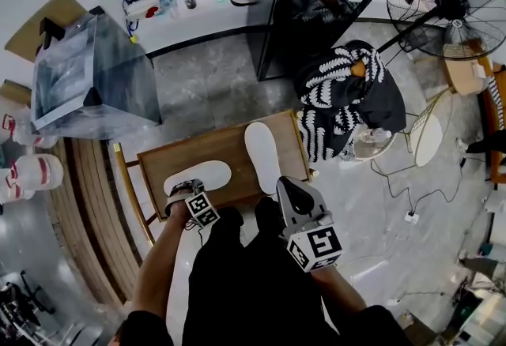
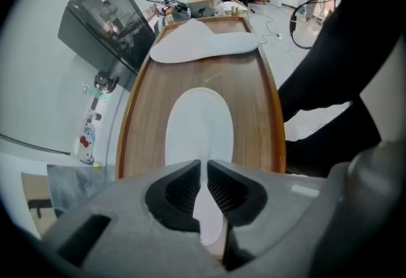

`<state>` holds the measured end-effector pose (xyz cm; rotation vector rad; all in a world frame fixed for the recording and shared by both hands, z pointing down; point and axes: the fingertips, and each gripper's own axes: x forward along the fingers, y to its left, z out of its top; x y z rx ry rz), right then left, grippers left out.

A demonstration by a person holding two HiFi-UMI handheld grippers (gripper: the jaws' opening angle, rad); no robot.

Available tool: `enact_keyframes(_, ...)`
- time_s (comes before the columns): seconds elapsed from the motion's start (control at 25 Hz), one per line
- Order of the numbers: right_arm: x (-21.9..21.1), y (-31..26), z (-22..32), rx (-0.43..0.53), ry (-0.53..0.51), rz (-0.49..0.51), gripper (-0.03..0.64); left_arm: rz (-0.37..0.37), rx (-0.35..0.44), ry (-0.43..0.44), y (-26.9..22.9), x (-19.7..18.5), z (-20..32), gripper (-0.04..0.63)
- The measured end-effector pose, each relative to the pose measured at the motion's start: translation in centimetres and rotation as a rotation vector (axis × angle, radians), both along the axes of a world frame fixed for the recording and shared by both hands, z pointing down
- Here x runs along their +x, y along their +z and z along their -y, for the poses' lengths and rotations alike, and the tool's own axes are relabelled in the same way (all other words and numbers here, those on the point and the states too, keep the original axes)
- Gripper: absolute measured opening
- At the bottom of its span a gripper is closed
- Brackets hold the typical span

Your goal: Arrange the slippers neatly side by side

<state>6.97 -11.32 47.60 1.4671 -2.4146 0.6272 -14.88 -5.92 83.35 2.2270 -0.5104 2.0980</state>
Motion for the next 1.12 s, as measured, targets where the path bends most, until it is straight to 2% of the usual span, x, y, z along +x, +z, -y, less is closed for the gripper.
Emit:
enact_keyframes(0.16,0.3,0.1,0.1,-0.001,-0.003,0.0,0.012,-0.046,-0.064,-0.102,-1.1,-0.1,-0.3,0.038)
enact_keyframes(0.52,0.8,0.1,0.8,0.005,0.017,0.001,0.012,-0.148,-0.208,-0.423,-3.4,-0.6,-0.3,0.032)
enact_keyframes(0.64,0.8,0.1,1.0,0.009,0.014,0.002,0.012,-0.23,-0.254,-0.554,-4.2,0.1,-0.3,0.032)
enact_keyframes(0.76,0.8,0.1,1.2,0.009,0.011,0.002,0.012,-0.347,-0.257,-0.661,-6.2,1.5,1.3,0.032)
enact_keyframes(0.84,0.8,0.1,1.3,0.008,0.013,0.003,0.012,-0.422,-0.296,-0.747,-6.9,2.3,1.5,0.032)
enact_keyframes(0.96,1.0,0.3,1.3,0.003,0.02,0.006,0.012,-0.491,-0.374,-0.876,-7.2,3.2,0.9,0.031)
enact_keyframes(1.12,1.2,0.5,1.5,0.004,0.005,0.003,0.012,-0.575,-0.389,-1.012,-7.4,4.0,1.6,0.031)
